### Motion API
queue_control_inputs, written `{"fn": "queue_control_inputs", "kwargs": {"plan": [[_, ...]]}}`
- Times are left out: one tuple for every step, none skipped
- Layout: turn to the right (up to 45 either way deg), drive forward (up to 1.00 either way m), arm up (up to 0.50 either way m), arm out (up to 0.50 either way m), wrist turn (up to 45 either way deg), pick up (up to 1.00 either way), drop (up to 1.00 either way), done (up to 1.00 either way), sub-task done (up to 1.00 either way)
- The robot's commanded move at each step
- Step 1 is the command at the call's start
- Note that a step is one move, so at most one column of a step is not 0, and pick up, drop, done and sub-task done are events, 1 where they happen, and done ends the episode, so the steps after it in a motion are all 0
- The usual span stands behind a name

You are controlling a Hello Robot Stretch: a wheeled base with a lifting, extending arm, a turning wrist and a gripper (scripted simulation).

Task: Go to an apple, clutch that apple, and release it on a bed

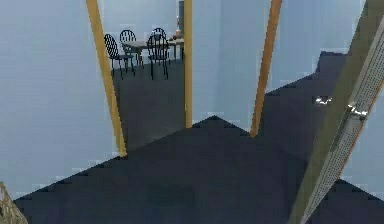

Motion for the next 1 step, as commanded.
{"fn": "queue_control_inputs", "kwargs": {"plan": [[0.0, 1.0, 0.0, 0.0, 0.0, 0.0, 0.0, 0.0, 0.0]]}}
